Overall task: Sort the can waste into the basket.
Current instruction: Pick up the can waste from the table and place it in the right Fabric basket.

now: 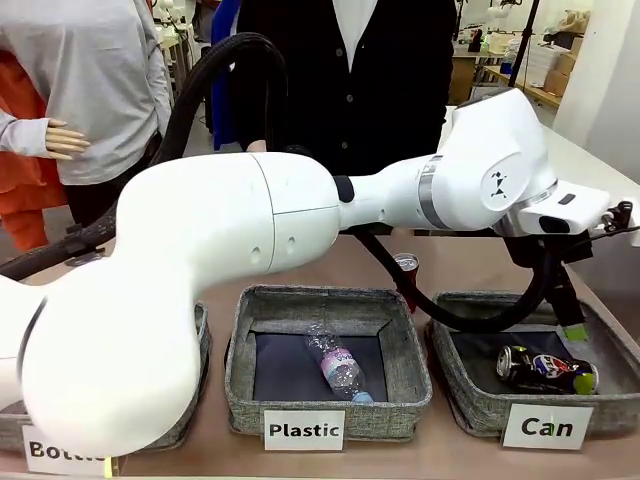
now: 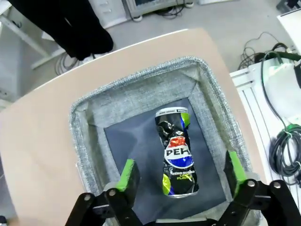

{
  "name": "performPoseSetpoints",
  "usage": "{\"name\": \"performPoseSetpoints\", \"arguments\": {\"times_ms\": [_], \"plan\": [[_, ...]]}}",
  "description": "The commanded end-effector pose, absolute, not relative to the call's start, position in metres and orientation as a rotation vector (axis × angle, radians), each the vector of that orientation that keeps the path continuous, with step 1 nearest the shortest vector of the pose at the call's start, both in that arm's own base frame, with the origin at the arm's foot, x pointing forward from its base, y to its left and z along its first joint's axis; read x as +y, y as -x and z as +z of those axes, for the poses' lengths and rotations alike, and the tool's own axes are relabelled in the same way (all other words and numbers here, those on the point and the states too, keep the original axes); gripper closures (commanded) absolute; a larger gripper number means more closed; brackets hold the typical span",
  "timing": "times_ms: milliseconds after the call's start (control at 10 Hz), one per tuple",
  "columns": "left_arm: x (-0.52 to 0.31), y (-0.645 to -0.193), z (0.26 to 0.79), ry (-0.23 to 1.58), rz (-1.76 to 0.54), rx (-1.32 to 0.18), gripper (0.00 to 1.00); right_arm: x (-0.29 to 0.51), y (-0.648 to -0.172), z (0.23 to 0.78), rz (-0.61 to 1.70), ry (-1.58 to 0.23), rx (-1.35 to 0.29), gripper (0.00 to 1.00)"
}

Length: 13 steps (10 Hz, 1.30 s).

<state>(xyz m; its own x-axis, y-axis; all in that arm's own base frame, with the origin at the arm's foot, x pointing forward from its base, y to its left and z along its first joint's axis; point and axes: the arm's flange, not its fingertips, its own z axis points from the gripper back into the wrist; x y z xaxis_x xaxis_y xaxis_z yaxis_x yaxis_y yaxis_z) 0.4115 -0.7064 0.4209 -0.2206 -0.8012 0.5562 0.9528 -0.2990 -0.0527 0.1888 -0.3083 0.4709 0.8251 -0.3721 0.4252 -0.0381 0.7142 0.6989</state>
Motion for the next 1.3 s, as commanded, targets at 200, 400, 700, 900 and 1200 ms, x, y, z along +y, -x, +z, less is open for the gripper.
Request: {"name": "performPoseSetpoints", "arguments": {"times_ms": [200, 400, 700, 900, 1200], "plan": [[-0.725, -0.417, 0.437, 0.569, -1.787, -0.345, 0.00, -0.307, -0.188, 0.473, -0.211, -0.764, -0.585, 0.00], [-0.689, -0.396, 0.453, 0.529, -1.757, -0.228, 0.00, -0.308, -0.189, 0.471, -0.197, -0.762, -0.584, 0.00], [-0.622, -0.367, 0.458, 0.448, -1.639, -0.253, 0.00, -0.265, -0.220, 0.472, -0.147, -0.851, -0.519, 0.00], [-0.606, -0.357, 0.456, 0.446, -1.613, -0.292, 0.00, -0.248, -0.226, 0.476, -0.108, -0.859, -0.509, 0.00], [-0.607, -0.363, 0.450, 0.442, -1.617, -0.277, 0.00, -0.264, -0.219, 0.469, -0.136, -0.886, -0.526, 0.00]]}}
